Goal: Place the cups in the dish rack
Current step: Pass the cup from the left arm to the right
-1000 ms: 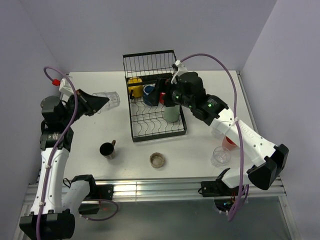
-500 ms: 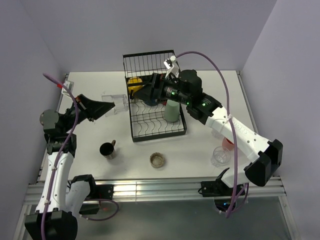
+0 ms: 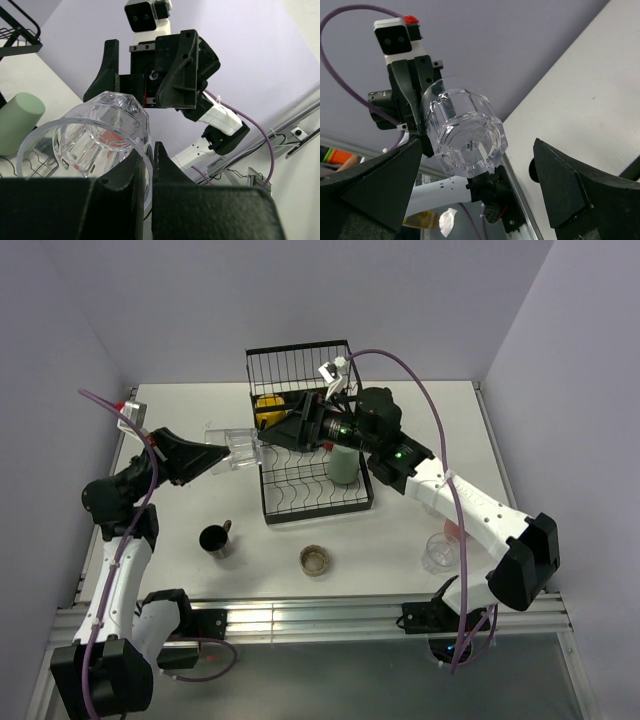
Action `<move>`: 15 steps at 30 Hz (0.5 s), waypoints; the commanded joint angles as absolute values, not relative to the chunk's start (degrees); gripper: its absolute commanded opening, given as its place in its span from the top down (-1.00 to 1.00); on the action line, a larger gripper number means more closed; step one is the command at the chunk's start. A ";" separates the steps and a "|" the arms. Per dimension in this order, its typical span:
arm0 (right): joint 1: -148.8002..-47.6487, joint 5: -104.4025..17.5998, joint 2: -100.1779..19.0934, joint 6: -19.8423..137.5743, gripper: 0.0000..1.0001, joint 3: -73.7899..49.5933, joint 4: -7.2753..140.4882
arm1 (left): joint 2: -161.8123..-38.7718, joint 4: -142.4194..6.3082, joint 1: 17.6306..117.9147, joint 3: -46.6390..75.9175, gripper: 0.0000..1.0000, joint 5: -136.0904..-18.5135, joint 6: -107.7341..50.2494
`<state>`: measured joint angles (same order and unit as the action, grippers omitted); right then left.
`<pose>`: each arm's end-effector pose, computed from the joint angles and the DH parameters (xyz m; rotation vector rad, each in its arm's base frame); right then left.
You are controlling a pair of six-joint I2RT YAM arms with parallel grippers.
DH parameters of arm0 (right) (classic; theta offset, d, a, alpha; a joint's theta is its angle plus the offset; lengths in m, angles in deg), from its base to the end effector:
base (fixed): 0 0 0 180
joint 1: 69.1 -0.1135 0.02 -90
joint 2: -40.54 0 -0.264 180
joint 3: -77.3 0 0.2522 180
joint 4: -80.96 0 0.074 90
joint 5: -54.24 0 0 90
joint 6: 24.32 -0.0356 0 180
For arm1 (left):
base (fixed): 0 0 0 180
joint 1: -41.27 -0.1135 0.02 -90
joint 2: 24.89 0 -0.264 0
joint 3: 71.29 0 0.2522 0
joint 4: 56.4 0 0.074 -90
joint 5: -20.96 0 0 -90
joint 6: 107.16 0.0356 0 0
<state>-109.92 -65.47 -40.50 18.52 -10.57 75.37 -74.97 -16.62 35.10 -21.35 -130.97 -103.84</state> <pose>0.2414 0.2318 0.4065 -0.3730 1.7558 1.5602 0.1750 -0.0127 0.3733 0.1400 1.4554 -1.6524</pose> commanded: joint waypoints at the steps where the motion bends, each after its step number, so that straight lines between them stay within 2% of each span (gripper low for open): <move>1: -111.54 -68.63 -41.20 16.82 -1.00 -9.94 82.58 | -75.07 -6.45 34.86 -21.23 1.00 -131.27 -108.13; 15: -115.33 -70.57 -44.54 13.83 -1.00 -10.82 87.77 | -77.97 2.35 34.86 -22.99 1.00 -130.39 -114.19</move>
